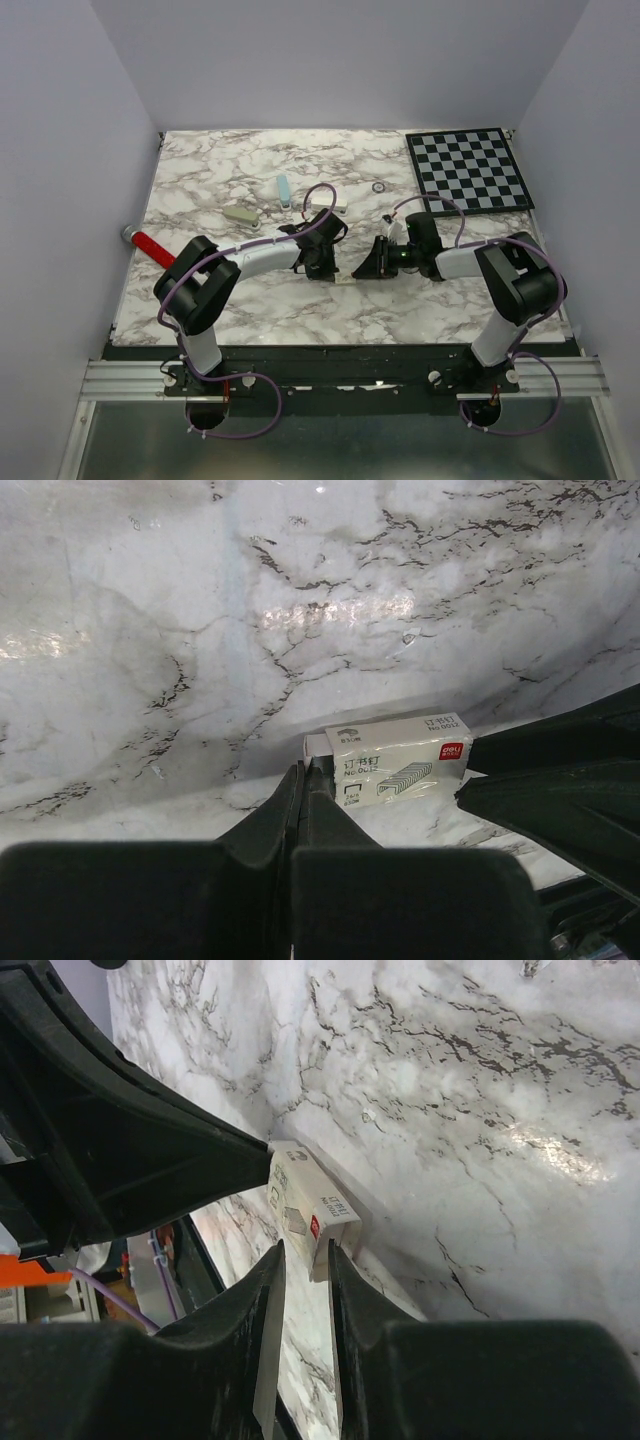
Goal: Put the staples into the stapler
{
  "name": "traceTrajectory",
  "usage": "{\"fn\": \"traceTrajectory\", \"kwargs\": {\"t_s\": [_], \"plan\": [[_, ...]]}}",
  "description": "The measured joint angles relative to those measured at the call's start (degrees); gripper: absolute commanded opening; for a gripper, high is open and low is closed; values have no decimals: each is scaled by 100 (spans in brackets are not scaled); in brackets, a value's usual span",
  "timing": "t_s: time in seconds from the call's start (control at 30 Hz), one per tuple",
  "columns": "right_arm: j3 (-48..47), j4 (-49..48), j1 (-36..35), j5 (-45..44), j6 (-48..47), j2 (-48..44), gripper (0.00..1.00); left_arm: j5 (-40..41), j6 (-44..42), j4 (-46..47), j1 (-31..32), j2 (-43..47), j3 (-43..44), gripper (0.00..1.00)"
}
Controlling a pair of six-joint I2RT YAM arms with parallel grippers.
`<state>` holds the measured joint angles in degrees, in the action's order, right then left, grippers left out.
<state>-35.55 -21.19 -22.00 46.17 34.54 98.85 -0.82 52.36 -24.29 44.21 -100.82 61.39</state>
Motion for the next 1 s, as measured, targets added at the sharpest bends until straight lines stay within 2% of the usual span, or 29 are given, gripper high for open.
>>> {"fn": "traceTrajectory", "kwargs": {"t_s": [0.7,1.0], "plan": [[260,-46,236,-297,195,-162,31,-146,42,101,-96,4,-92,0],[258,-315,236,-120,367,153,31,-149,42,103,-96,7,-92,0]]}}
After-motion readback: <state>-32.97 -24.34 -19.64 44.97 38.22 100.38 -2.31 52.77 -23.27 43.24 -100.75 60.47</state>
